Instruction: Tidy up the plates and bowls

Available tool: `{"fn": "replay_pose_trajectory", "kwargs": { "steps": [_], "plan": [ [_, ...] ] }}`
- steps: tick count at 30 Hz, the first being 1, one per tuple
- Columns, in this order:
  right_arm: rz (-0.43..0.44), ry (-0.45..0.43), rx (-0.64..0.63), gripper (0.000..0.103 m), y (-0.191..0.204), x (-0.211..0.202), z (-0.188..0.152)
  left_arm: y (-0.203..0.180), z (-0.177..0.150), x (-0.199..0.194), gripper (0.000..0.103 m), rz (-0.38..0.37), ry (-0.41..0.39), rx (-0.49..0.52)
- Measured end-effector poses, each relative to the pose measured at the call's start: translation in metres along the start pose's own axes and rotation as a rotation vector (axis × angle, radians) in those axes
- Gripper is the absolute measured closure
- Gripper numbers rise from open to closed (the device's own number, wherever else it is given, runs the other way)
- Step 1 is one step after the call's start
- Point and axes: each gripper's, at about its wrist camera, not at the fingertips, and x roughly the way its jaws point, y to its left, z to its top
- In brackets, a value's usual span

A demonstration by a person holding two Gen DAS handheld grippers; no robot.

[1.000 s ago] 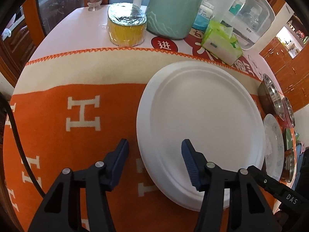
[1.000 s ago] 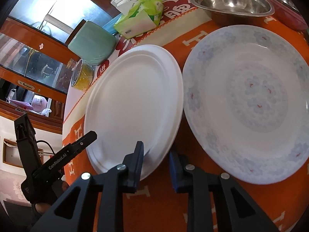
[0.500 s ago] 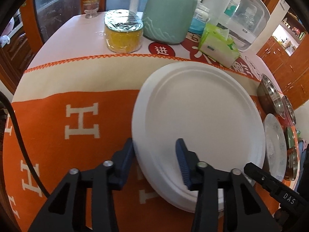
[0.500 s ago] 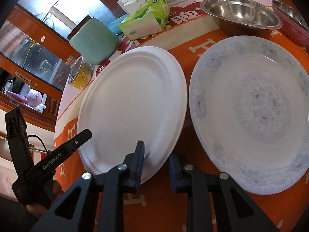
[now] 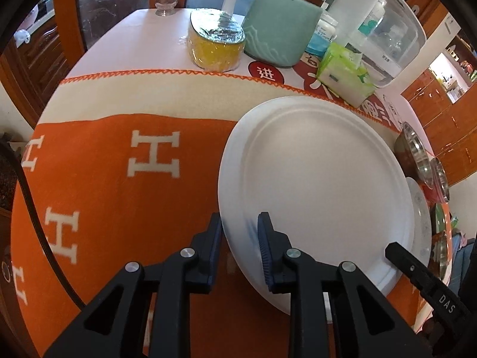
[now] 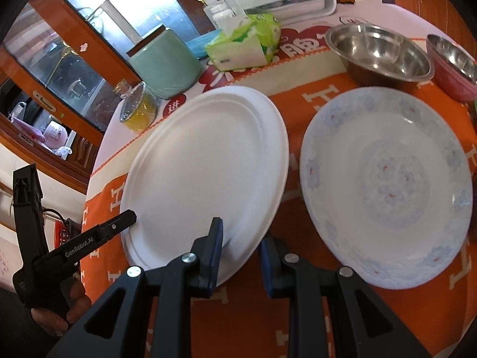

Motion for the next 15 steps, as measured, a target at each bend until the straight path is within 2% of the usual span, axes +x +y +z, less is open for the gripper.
{"fn": "replay_pose_trajectory", "kwargs": {
  "steps": [6,10,15],
  "plan": [
    [0.009,-0.039,-0.048,0.08,0.008,-0.025,-0.006,-0.004,-0.012,-0.032,0.08,-0.004,-0.038,0.012],
    [-0.007,-0.083,-0.081,0.08,0.013,-0.047,-0.014,-0.015,-0.023,-0.057,0.08,-0.02,-0.088,0.064],
    [-0.008,-0.126,-0.095,0.08,0.01,-0.074,-0.024,-0.027,-0.033,-0.08,0.079,-0.036,-0.106,0.092]
  ]
}}
